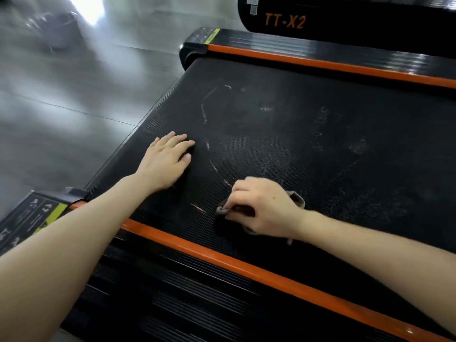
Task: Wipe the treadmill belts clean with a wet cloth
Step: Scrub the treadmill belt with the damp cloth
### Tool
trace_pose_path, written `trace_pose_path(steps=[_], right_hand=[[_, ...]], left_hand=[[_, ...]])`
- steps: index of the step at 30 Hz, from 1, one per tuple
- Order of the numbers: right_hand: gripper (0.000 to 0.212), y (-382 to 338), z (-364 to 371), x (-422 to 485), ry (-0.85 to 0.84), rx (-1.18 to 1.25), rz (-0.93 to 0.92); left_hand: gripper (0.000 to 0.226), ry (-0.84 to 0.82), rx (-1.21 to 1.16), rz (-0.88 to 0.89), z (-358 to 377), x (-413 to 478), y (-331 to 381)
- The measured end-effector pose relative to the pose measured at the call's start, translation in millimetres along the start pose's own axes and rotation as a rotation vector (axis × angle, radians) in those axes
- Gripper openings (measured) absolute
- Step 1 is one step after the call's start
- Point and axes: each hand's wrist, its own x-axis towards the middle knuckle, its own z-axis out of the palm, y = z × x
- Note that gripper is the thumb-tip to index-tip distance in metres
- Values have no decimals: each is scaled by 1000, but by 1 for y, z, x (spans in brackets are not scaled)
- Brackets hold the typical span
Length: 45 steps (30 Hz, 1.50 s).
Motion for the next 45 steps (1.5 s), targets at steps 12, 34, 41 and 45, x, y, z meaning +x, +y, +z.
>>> trace_pose_path(steps=[12,34,41,45], right_hand=[[21,-24,8,-10,151,-57,221],[22,-35,23,38,278,-243,654],[25,-58,3,-8,174,-211,720],[22,-55,7,1,235,-252,794]], left_hand=[[46,292,42,90,12,18,1],[46,35,29,513,23,101,-4],[47,15,7,527,22,101,-8],[47,12,4,519,22,98,-5]])
